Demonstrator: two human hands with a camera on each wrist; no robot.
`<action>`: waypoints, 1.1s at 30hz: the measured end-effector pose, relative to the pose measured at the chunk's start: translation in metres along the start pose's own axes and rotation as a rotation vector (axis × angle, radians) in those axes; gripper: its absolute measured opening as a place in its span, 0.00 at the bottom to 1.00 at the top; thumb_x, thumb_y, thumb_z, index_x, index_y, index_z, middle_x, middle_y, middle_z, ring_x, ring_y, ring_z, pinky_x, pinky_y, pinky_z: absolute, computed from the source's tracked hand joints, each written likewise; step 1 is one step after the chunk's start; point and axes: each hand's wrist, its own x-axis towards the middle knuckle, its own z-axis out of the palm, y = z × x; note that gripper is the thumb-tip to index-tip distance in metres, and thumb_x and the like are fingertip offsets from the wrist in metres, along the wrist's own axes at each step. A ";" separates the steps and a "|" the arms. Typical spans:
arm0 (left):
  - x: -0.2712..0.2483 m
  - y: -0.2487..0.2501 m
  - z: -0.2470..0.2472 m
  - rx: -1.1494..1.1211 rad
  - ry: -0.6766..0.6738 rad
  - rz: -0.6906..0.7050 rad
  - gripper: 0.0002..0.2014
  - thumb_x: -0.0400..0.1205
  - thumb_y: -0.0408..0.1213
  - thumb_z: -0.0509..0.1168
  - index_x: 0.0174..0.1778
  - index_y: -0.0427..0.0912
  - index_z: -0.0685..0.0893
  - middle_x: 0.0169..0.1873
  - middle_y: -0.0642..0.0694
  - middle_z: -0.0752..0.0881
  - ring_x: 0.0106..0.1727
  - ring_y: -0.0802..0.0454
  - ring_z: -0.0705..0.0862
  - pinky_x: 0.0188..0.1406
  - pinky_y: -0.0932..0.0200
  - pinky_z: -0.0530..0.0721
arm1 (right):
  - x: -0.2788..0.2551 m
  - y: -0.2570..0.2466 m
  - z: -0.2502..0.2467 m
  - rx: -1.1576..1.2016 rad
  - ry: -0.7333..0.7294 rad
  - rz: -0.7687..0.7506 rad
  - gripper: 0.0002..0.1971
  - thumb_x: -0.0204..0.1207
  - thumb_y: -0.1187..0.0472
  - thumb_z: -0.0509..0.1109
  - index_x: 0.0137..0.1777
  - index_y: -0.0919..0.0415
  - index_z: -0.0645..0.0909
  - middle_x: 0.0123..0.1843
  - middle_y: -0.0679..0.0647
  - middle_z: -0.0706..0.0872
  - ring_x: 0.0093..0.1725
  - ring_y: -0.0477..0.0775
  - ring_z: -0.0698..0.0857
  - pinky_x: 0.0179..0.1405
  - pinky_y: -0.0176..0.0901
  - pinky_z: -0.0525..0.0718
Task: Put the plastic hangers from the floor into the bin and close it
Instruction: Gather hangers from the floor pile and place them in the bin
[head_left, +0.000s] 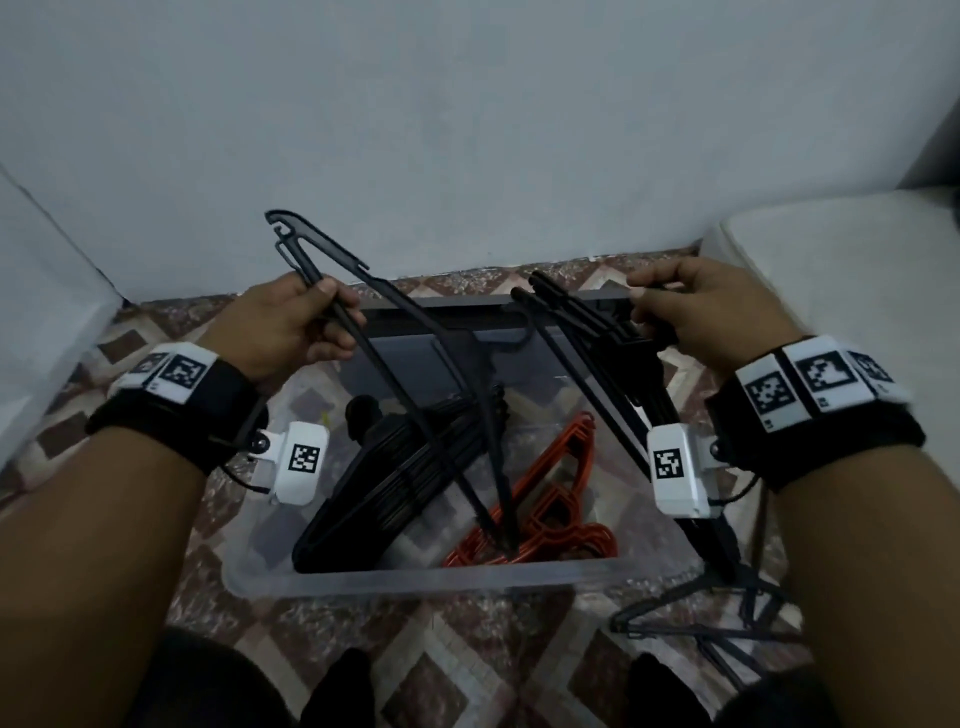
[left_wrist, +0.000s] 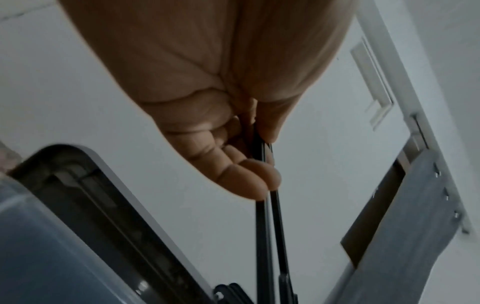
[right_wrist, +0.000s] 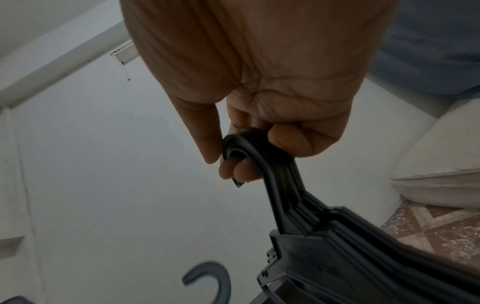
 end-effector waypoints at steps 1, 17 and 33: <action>0.000 0.002 0.001 -0.049 -0.035 0.003 0.13 0.89 0.39 0.54 0.48 0.37 0.80 0.36 0.43 0.88 0.28 0.55 0.85 0.32 0.60 0.89 | 0.000 -0.001 -0.001 0.016 -0.021 0.010 0.04 0.81 0.66 0.70 0.51 0.59 0.85 0.38 0.57 0.88 0.33 0.51 0.85 0.38 0.38 0.86; 0.011 -0.016 0.041 -0.261 -0.198 -0.090 0.12 0.85 0.43 0.58 0.49 0.39 0.81 0.40 0.40 0.88 0.30 0.54 0.86 0.33 0.59 0.89 | 0.006 0.004 0.012 0.184 -0.191 -0.069 0.12 0.67 0.61 0.81 0.49 0.47 0.88 0.40 0.50 0.91 0.37 0.44 0.87 0.30 0.30 0.79; 0.007 -0.047 0.082 1.316 -0.354 0.458 0.52 0.64 0.72 0.69 0.82 0.56 0.59 0.78 0.47 0.67 0.79 0.45 0.63 0.79 0.43 0.61 | -0.026 -0.011 0.057 -0.358 -0.463 -0.303 0.10 0.79 0.59 0.73 0.56 0.44 0.84 0.50 0.43 0.89 0.48 0.42 0.87 0.49 0.41 0.86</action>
